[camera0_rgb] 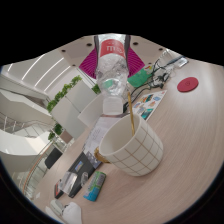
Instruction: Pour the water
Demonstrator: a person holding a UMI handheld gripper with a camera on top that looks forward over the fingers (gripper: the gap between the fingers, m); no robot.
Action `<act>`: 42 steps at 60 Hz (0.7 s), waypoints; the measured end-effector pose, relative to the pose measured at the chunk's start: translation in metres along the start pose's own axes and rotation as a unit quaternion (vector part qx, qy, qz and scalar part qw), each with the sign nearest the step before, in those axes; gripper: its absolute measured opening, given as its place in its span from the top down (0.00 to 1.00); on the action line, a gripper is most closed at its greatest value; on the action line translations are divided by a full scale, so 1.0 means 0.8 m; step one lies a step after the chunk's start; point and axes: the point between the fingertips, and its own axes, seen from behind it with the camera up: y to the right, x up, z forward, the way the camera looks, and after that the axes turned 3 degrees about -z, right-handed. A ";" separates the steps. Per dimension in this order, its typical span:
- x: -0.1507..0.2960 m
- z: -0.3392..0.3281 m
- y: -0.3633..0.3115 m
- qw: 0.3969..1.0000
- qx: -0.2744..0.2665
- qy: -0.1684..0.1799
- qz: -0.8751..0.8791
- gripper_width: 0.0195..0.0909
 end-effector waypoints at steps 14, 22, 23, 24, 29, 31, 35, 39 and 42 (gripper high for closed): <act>-0.024 0.003 0.024 0.968 -0.003 0.026 0.250 0.79; -0.055 -0.007 0.015 0.767 0.043 0.089 0.634 0.76; -0.056 -0.009 0.010 0.727 0.054 0.099 0.677 0.74; -0.052 -0.017 -0.002 0.680 0.054 0.101 0.724 0.73; -0.063 -0.026 -0.027 0.529 0.071 0.146 0.833 0.70; -0.070 -0.025 -0.044 0.499 0.066 0.150 0.851 0.69; -0.071 -0.027 -0.087 0.477 0.063 0.163 0.861 0.68; -0.067 -0.026 -0.118 0.474 0.057 0.181 0.860 0.68; -0.060 -0.027 -0.137 0.464 0.061 0.190 0.863 0.68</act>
